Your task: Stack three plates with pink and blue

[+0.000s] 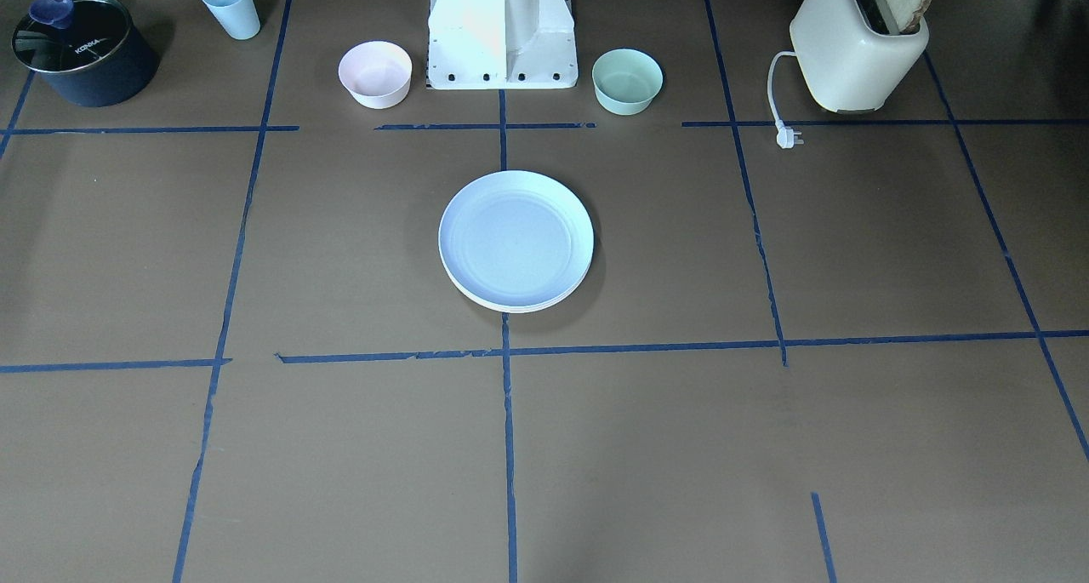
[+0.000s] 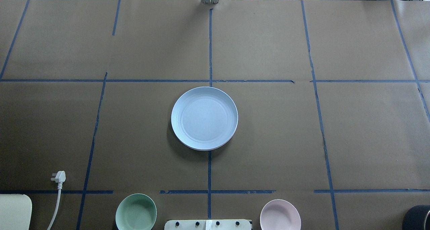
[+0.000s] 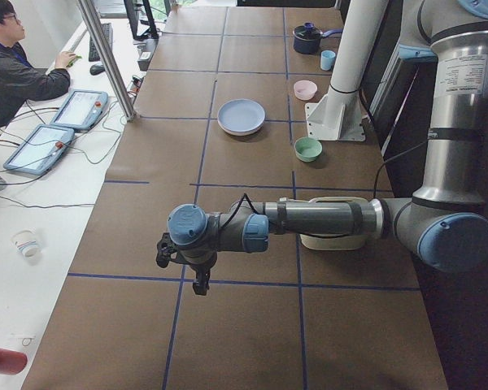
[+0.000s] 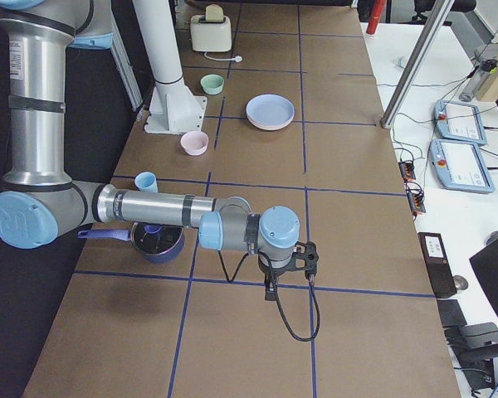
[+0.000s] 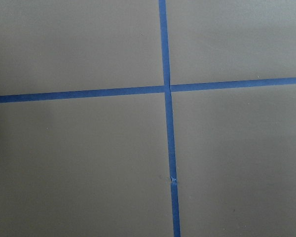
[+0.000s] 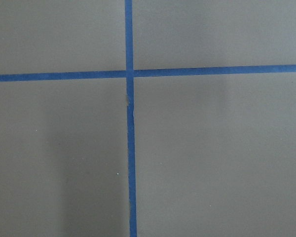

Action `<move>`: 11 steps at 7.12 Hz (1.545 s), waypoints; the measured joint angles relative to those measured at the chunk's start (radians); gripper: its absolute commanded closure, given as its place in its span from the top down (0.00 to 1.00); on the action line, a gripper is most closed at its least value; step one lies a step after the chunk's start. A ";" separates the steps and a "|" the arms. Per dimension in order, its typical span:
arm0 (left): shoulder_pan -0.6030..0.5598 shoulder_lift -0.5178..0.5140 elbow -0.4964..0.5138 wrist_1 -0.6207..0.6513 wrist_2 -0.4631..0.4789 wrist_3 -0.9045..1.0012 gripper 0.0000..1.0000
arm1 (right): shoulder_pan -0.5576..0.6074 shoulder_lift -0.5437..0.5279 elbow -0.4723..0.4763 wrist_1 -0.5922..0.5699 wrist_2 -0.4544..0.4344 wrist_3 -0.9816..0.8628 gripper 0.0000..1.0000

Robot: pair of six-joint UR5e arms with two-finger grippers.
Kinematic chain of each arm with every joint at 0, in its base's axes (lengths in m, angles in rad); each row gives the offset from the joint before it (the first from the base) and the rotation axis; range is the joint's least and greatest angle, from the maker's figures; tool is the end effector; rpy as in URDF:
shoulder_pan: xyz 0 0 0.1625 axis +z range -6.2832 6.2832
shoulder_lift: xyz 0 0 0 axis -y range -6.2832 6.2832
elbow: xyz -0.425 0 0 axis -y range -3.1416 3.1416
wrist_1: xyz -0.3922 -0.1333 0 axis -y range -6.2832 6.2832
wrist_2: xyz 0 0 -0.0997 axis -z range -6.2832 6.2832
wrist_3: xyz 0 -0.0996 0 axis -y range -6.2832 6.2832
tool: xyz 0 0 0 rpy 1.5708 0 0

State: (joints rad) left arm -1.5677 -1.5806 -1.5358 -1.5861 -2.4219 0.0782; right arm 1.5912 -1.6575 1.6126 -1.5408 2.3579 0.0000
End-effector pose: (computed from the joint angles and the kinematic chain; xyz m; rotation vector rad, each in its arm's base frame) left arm -0.0569 -0.4955 0.6640 0.0227 0.8510 0.0721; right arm 0.0720 -0.4523 0.6753 -0.0061 -0.7872 0.0252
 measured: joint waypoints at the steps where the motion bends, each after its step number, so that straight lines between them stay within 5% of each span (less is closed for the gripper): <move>1: 0.000 0.000 -0.001 0.000 0.001 0.000 1.00 | 0.006 -0.001 -0.004 -0.007 0.000 -0.029 1.00; 11: 0.000 0.001 0.000 0.000 0.001 0.000 1.00 | 0.021 -0.008 -0.010 -0.018 0.033 -0.043 1.00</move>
State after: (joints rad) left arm -1.5678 -1.5800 -1.5363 -1.5861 -2.4206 0.0782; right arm 1.6119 -1.6656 1.6030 -1.5585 2.3906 -0.0430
